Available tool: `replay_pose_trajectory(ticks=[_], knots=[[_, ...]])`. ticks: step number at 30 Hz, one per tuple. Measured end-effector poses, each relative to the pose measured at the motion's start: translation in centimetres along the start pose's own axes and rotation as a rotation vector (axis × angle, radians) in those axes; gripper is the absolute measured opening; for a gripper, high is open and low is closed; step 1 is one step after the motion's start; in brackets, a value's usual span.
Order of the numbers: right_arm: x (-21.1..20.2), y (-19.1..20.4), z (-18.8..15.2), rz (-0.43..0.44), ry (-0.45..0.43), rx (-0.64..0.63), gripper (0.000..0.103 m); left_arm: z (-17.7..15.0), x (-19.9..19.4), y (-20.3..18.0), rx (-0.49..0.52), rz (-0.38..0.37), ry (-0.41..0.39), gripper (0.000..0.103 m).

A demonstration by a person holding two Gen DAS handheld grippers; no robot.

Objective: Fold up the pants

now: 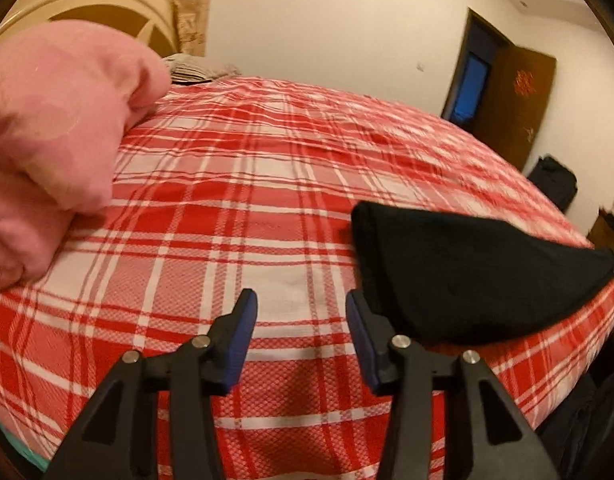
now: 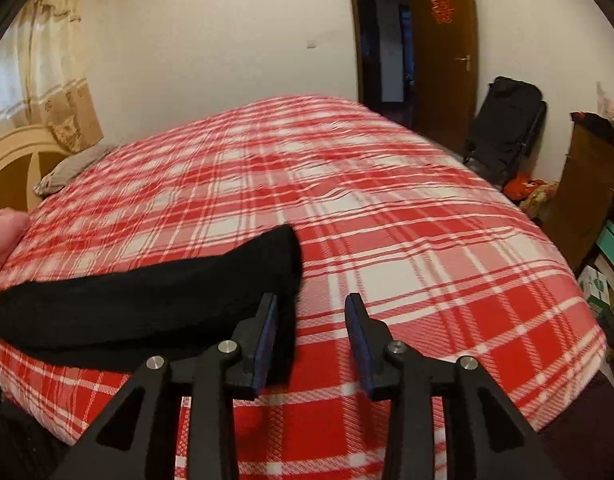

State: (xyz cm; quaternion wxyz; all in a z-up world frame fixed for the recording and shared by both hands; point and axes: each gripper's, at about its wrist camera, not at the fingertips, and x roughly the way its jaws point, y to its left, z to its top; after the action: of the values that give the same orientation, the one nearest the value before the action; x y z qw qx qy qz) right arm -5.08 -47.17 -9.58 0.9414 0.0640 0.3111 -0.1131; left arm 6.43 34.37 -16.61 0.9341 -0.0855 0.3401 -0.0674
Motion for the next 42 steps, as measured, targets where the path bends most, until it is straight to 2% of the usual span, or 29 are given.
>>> replay_pose_trajectory(ticks=[3, 6, 8, 11, 14, 18, 20, 21, 23, 25, 28, 32, 35, 37, 40, 42], knots=[[-1.6, 0.2, 0.5, -0.012, -0.028, 0.022, 0.039, 0.2, -0.2, -0.7, -0.012, -0.019, -0.016, 0.05], [-3.1, 2.9, 1.4, 0.035, -0.042, 0.017, 0.049, 0.6, 0.0, -1.6, -0.025, -0.045, -0.001, 0.061], [-3.4, 5.8, 1.9, 0.064, -0.029, -0.019, 0.049, 1.0, 0.0, -2.6, -0.012, -0.058, 0.006, 0.061], [-2.7, 11.9, 1.8, 0.124, 0.017, -0.149, 0.049, 1.1, 0.4, -4.1, 0.002, -0.08, 0.032, 0.061], [-1.1, 18.2, 0.4, 0.229, 0.091, -0.281, 0.049, 0.8, 1.4, -5.1, 0.017, -0.082, 0.086, 0.06], [0.0, 23.9, -0.9, 0.337, 0.137, -0.412, 0.049, 1.0, 2.0, -6.1, 0.054, -0.047, 0.08, 0.06], [0.4, 25.9, -1.5, 0.361, 0.146, -0.465, 0.049, 0.9, 3.3, -6.6, 0.107, 0.03, 0.126, 0.061], [0.9, 26.3, -1.5, 0.365, 0.152, -0.474, 0.049, 0.8, 3.9, -6.7, 0.134, 0.058, 0.133, 0.064], [1.3, 26.4, -1.8, 0.369, 0.162, -0.466, 0.049, 1.0, 3.9, -6.1, 0.102, 0.053, 0.125, 0.066], [1.6, 25.6, -1.8, 0.358, 0.172, -0.434, 0.049, 1.6, 3.2, -6.1, 0.078, 0.043, 0.105, 0.062], [1.3, 23.2, -1.9, 0.283, 0.172, -0.354, 0.049, 2.5, 1.1, -8.2, 0.116, 0.019, 0.037, 0.062], [-0.1, 17.9, -1.6, 0.197, 0.139, -0.199, 0.049, 3.6, 0.0, -14.2, 0.233, -0.119, 0.013, 0.062], [-1.0, 12.4, -1.2, 0.079, 0.092, -0.005, 0.049, 3.9, 1.0, -19.7, 0.318, -0.271, 0.044, 0.062], [-1.7, 9.4, -1.1, 0.034, 0.061, 0.119, 0.049, 4.1, 2.3, -23.3, 0.364, -0.363, 0.087, 0.062], [-2.4, 6.6, -0.6, -0.013, 0.029, 0.222, 0.049, 3.5, 3.9, -29.1, 0.456, -0.456, 0.132, 0.054], [-2.5, 5.7, -0.1, -0.026, 0.015, 0.254, 0.049, 2.6, 4.7, -32.6, 0.506, -0.53, 0.182, 0.044]])
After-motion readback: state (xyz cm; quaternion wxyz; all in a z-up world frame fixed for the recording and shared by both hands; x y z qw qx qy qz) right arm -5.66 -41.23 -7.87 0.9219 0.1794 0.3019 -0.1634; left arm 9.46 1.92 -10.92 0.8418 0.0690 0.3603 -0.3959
